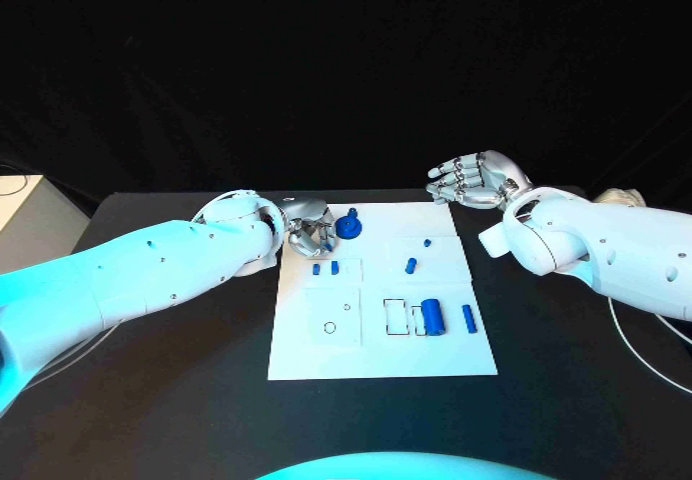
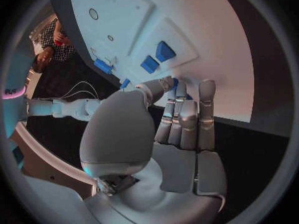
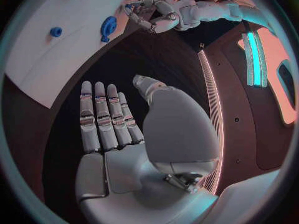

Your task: Assemble the parts on the task board

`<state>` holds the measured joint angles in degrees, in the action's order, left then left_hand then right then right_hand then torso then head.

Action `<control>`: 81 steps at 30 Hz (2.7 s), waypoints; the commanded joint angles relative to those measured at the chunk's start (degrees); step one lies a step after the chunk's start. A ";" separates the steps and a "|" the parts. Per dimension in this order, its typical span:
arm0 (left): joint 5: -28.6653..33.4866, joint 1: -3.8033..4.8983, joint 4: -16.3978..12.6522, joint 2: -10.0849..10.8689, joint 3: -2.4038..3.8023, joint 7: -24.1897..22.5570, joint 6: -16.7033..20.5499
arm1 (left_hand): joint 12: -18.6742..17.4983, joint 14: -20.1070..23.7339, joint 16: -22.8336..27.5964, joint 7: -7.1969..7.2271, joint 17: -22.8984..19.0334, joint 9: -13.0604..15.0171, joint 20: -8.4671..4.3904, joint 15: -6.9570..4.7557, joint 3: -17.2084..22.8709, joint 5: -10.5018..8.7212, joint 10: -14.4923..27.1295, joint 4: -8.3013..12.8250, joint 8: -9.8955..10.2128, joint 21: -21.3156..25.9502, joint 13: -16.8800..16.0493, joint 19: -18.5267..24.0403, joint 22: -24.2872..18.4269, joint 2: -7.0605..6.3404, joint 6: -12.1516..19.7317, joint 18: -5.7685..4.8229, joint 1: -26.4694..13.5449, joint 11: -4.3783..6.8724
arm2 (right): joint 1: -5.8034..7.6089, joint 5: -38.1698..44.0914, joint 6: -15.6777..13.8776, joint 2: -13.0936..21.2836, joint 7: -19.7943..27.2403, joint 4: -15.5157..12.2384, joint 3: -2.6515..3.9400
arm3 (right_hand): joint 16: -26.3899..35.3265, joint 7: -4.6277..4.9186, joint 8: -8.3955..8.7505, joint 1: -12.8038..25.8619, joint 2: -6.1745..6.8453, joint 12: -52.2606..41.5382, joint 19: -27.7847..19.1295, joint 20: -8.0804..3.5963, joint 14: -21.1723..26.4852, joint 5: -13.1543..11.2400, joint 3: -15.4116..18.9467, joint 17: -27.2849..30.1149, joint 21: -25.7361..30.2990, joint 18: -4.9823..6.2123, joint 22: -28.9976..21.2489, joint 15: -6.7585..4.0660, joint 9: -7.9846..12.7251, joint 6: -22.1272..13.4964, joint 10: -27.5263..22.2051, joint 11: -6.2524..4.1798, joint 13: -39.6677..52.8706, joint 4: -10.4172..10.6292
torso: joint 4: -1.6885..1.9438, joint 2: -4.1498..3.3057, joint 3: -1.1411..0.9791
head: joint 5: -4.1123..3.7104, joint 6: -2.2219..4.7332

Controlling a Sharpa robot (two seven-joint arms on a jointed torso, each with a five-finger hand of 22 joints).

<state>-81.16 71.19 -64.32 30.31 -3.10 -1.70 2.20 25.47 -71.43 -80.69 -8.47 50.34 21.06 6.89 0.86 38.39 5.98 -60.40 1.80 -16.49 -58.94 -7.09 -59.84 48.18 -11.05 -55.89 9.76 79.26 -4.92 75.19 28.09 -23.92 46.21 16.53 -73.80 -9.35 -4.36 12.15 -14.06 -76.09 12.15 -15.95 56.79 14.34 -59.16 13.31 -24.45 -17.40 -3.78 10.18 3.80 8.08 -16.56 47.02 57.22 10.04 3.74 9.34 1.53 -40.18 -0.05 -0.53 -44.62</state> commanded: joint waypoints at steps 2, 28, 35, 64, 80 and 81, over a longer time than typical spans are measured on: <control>-0.27 -0.14 0.12 0.13 -0.11 0.04 -1.07 | -0.78 1.33 0.45 -0.31 -1.55 -0.57 0.23 0.45 -0.39 -0.06 2.00 -0.12 1.56 1.33 -0.17 1.36 -1.32 -0.34 1.79 0.48 -0.75 -0.39 | 0.01 0.01 0.23 -0.03 0.59 0.01 0.03 | 0.21 1.68 0.37 0.24 0.03 0.20 0.08 0.05 -0.30 0.29 -0.31 0.12 0.01 0.42 -0.08 -0.03 0.07 0.40 0.34 0.15 -0.09 -0.12 | -0.01 -0.02 0.00 | -0.03 0.03; 0.39 -0.14 0.30 0.95 -0.11 -0.01 0.38 | -1.57 3.71 1.32 -0.23 -5.52 -2.20 0.77 1.37 0.06 0.27 5.01 0.04 5.34 2.76 -0.65 2.34 -2.93 -1.11 6.10 0.87 -0.82 -1.45 | 0.01 1.15 0.74 0.02 -0.63 0.45 0.03 | 0.23 1.61 0.47 -0.01 0.17 0.27 0.05 0.06 -0.28 0.29 -0.41 0.27 0.02 0.42 -0.08 -0.02 0.13 0.31 0.25 0.12 -0.10 -0.42 | -0.04 0.00 0.02 | -0.10 0.12; 3.25 -0.15 0.11 2.75 -0.09 -2.23 2.72 | -1.76 8.97 4.15 -0.90 -13.59 -2.61 1.09 1.90 0.45 0.31 7.25 0.36 6.11 3.10 -0.68 3.25 -3.03 -1.20 6.62 0.82 -0.43 -2.20 | 0.00 12.51 2.33 0.14 -3.16 1.30 0.03 | -4.31 -0.71 0.33 -3.42 0.43 1.23 8.78 -3.61 -9.34 -0.74 -4.14 -1.60 -4.12 0.42 1.34 -3.29 0.20 1.96 1.49 -1.84 -0.16 -4.77 | -0.12 0.02 0.06 | -0.53 0.56; 70.15 -0.15 -13.38 19.32 1.04 -26.51 0.73 | 1.49 14.80 14.12 -1.77 -24.10 -2.27 1.20 1.91 -5.35 0.23 6.28 -0.97 3.66 9.57 -1.24 5.73 -7.40 -0.32 4.04 0.85 -2.52 -1.91 | -1.97 63.75 6.78 0.62 -19.53 -2.07 0.02 | -61.31 -3.07 4.29 2.74 3.13 12.28 25.55 -9.58 -27.64 -3.26 -9.38 -47.01 -55.50 -3.68 47.56 -8.28 0.55 9.89 9.29 -4.79 0.43 -11.01 | 0.06 0.04 0.22 | -4.54 3.01; 71.16 -0.14 -16.10 21.52 1.17 -27.01 2.28 | 1.58 14.56 13.96 -1.82 -24.01 -2.28 1.16 1.86 -5.56 0.30 6.25 -1.01 3.62 10.00 -1.25 5.13 -7.84 0.03 4.13 0.88 -2.17 -1.89 | -3.11 65.77 7.56 -1.33 -20.76 -2.12 0.00 | -65.80 -3.35 3.70 2.30 2.27 11.70 26.00 -9.43 -27.61 -2.92 -9.96 -49.97 -59.30 -4.09 51.98 -8.44 -0.26 11.23 10.52 -5.10 1.14 -10.51 | 0.05 -0.05 0.07 | -4.25 3.03; 71.19 -0.14 -16.14 21.52 1.17 -27.00 2.34 | 1.59 14.53 13.95 -1.83 -24.00 -2.28 1.15 1.86 -5.57 0.31 6.23 -1.01 3.61 10.02 -1.26 5.08 -7.86 0.05 4.12 0.88 -2.15 -1.90 | -3.14 65.80 7.51 -1.40 -20.78 -2.08 0.00 | -66.02 -3.41 3.56 2.16 2.02 11.65 26.01 -9.46 -27.58 -2.95 -10.24 -50.06 -59.59 -4.12 52.32 -8.47 -0.38 11.49 10.77 -5.17 1.23 -10.49 | 0.06 -0.06 0.05 | -4.28 2.96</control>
<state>-11.16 71.02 -80.22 51.84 -1.99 -27.28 4.58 26.80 -56.71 -66.56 -10.42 26.25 18.86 8.00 2.88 33.20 6.22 -54.18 0.87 -12.55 -49.20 -8.32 -54.28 40.37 -11.20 -52.11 9.74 77.31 -6.87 72.10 92.27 -16.88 44.89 -3.35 -75.88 -9.38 -70.23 8.58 -10.33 -73.76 14.91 -3.98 82.40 4.92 -84.03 10.40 -34.50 -67.43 -63.26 7.08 56.07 -0.60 -16.90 58.19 67.74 4.75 4.93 -1.14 1.59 -40.20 0.04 -4.83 -41.58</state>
